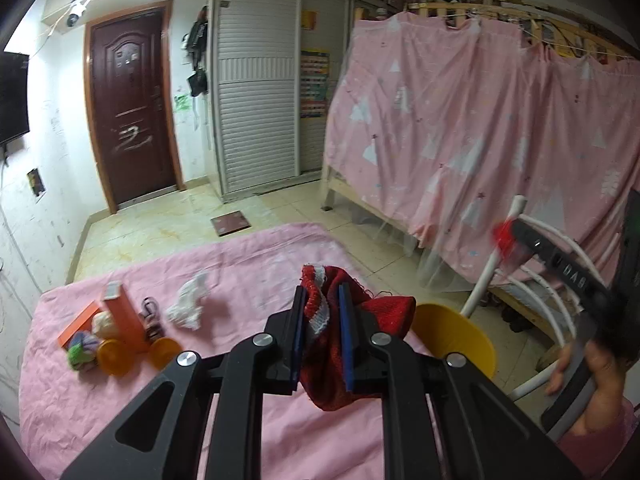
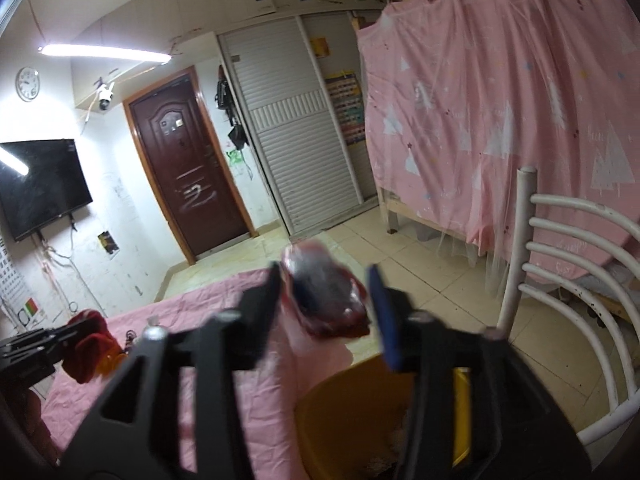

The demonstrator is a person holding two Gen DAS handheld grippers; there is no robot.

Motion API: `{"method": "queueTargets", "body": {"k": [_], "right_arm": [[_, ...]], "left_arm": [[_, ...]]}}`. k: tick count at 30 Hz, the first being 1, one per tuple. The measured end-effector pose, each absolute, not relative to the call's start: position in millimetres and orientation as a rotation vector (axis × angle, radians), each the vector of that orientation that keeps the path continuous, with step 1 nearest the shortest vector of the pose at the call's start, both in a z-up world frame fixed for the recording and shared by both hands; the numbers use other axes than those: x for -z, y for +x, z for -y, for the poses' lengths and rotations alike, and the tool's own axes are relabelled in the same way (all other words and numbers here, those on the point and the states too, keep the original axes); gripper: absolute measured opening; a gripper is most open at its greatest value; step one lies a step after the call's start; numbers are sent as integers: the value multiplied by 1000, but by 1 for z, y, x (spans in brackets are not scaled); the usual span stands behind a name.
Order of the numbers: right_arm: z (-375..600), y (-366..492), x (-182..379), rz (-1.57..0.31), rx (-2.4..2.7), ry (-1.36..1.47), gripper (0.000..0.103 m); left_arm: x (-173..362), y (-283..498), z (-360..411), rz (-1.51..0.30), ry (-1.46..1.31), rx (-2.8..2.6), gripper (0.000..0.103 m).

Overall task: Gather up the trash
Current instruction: 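Carry the sock and bottle toward the yellow bin with both tools, then open both tools over the yellow bin to drop the sock and bottle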

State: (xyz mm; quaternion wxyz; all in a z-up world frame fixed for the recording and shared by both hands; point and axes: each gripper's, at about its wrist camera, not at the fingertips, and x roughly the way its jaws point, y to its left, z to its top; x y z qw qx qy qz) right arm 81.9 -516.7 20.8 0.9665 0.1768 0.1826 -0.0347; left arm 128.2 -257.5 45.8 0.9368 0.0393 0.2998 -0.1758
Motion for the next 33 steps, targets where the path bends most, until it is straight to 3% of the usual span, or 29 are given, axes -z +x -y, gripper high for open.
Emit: {"method": "queueTargets", "body": {"k": [15, 17, 19, 20, 21, 33], "right_arm": [[565, 51, -26, -243, 147, 505, 68], [569, 52, -26, -235, 133, 518, 69], [569, 51, -27, -230, 127, 521, 69], [569, 51, -28, -228, 124, 521, 69], [570, 51, -28, -226, 122, 522, 69], [569, 49, -31, -212, 103, 542, 73]], "left_arm": [[-35, 138, 357, -598, 82, 550, 9], [-35, 141, 368, -603, 77, 574, 19], [-34, 143, 375, -608, 80, 596, 46], [-34, 143, 379, -607, 80, 599, 67], [-33, 143, 380, -599, 76, 594, 74], [-39, 141, 369, -584, 64, 547, 76]]}}
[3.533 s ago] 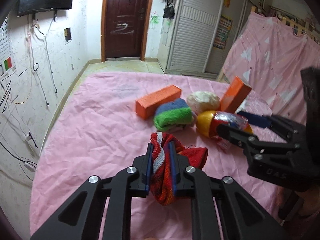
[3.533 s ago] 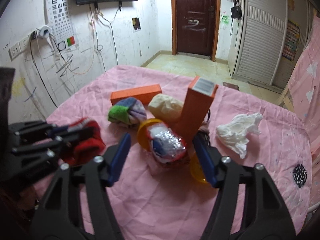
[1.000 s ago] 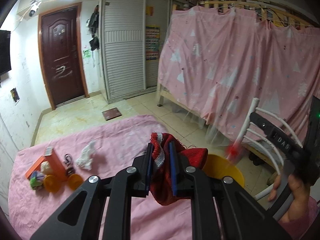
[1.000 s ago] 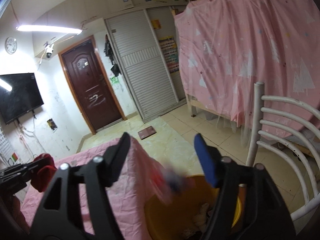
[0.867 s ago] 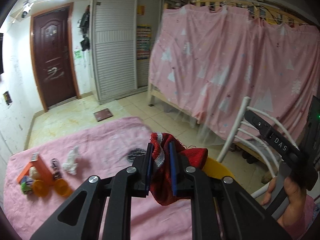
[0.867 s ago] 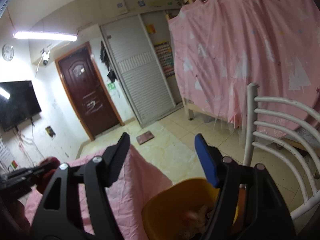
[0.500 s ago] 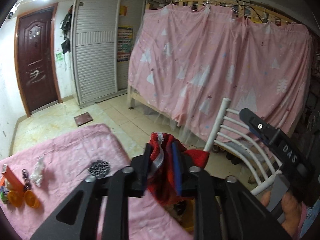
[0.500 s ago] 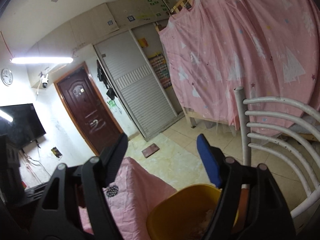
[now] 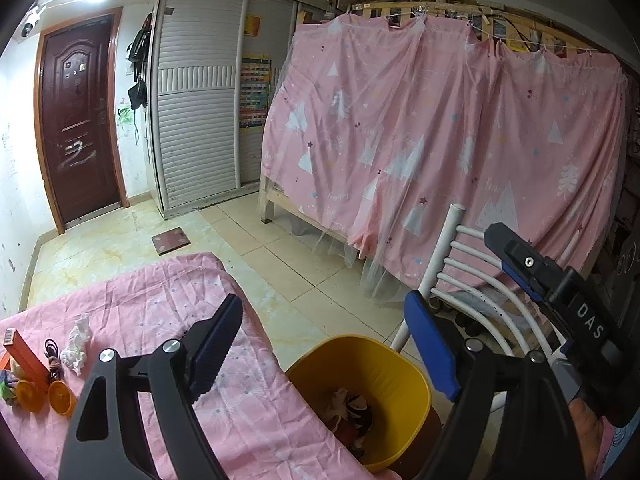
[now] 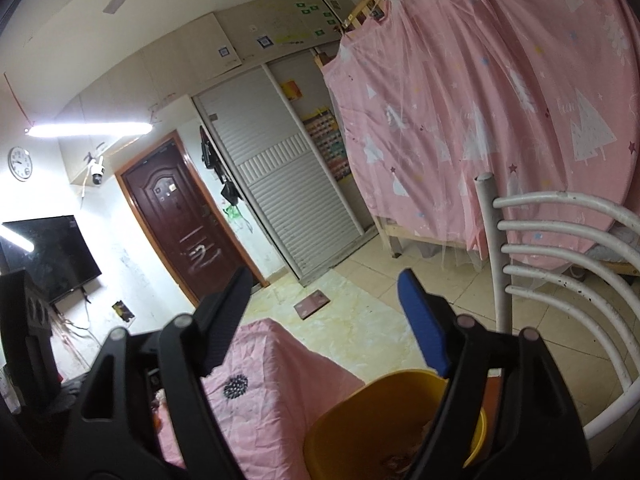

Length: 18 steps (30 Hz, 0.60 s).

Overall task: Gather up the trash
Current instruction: 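Open both tools over the yellow bin to drop the sock and bottle, then move both open tools back over the cluttered bed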

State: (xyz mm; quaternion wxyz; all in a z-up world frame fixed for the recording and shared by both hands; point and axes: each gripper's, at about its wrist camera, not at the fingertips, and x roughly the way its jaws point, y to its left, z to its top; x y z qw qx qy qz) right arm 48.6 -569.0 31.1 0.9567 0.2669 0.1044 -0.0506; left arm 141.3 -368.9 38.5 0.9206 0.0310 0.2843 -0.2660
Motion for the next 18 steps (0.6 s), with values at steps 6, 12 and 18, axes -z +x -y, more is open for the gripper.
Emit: {"method": "queueTargets", "body": {"k": [6, 12, 18], "right_arm": [[564, 50, -32, -209, 90, 532, 73], [555, 57, -34, -223, 66, 510, 73], [530, 64, -38, -236, 28, 460, 81]], "left_arm": [[-44, 140, 360, -573, 59, 523, 77], [-51, 139, 342, -559, 43, 506, 77], [-59, 140, 311, -546, 20, 472, 77]]}}
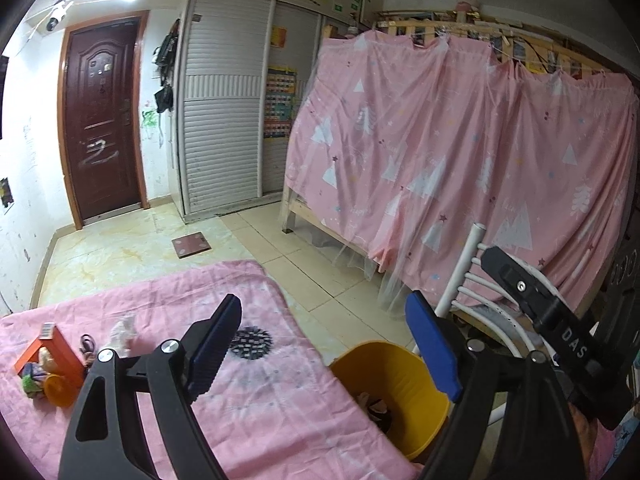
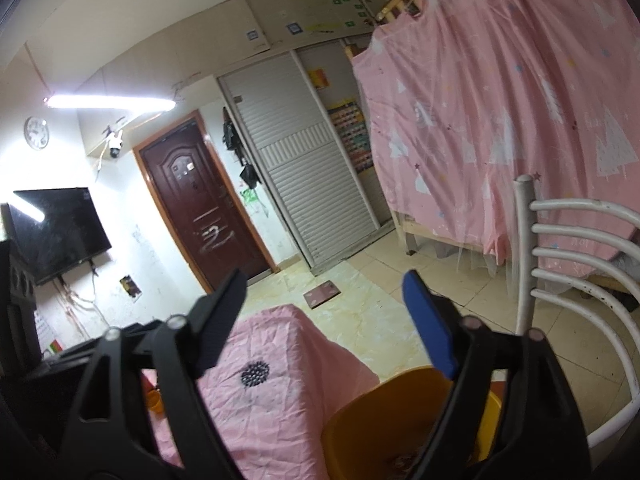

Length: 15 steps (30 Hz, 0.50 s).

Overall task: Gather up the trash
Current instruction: 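Move both open tools back over the cluttered bed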

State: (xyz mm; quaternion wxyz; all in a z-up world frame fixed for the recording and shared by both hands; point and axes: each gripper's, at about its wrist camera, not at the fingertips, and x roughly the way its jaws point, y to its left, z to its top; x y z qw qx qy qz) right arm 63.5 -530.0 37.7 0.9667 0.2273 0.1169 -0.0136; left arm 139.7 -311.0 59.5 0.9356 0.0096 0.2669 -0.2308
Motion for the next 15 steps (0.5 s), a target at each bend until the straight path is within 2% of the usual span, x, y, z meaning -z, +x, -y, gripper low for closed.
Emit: {"method": "queueTargets", "body": {"k": [15], "right_arm": [[439, 99, -38, -340, -122, 350, 81]], "left_arm": [[-67, 153, 195, -516, -60, 321, 83]]}}
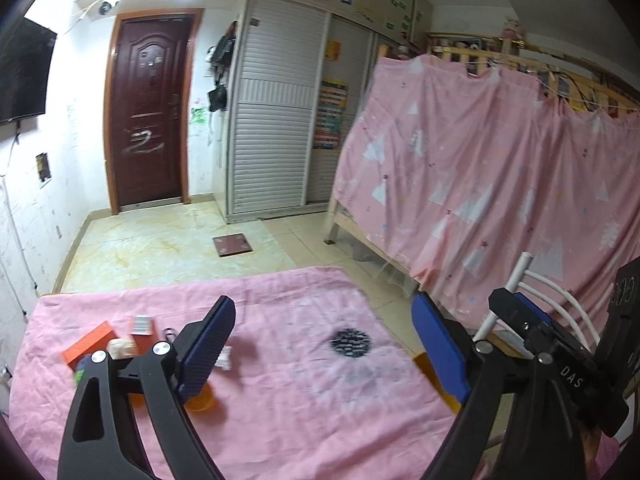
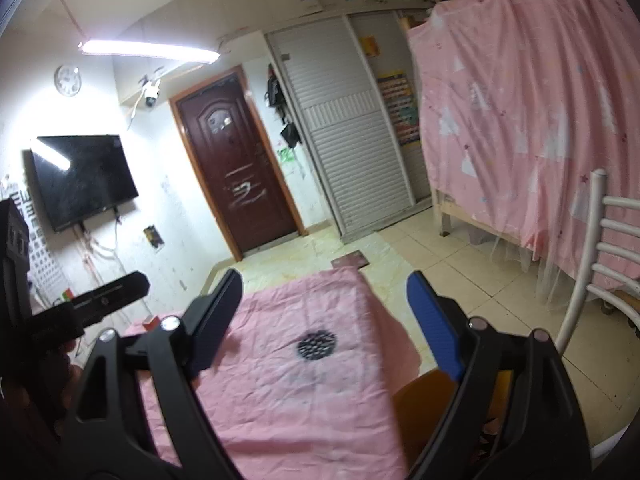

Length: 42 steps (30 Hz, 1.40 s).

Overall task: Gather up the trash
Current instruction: 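Move both open tools back over the cluttered bed, then grasp the blue-and-green knit sock with the left tool while the right tool grasps the white tissue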

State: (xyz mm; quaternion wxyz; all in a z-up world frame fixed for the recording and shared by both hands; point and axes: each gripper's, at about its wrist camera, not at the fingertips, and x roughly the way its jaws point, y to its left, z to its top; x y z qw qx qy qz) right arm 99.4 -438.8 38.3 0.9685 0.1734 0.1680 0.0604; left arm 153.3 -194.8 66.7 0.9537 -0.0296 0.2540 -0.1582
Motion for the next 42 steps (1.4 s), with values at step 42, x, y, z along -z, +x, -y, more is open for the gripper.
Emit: {"method": "queueTargets", "body": {"k": [42], "right_arm": [[240, 197, -1, -612, -398, 85, 94]], "left_arm": [[21, 207, -24, -749, -204, -57, 84]]}}
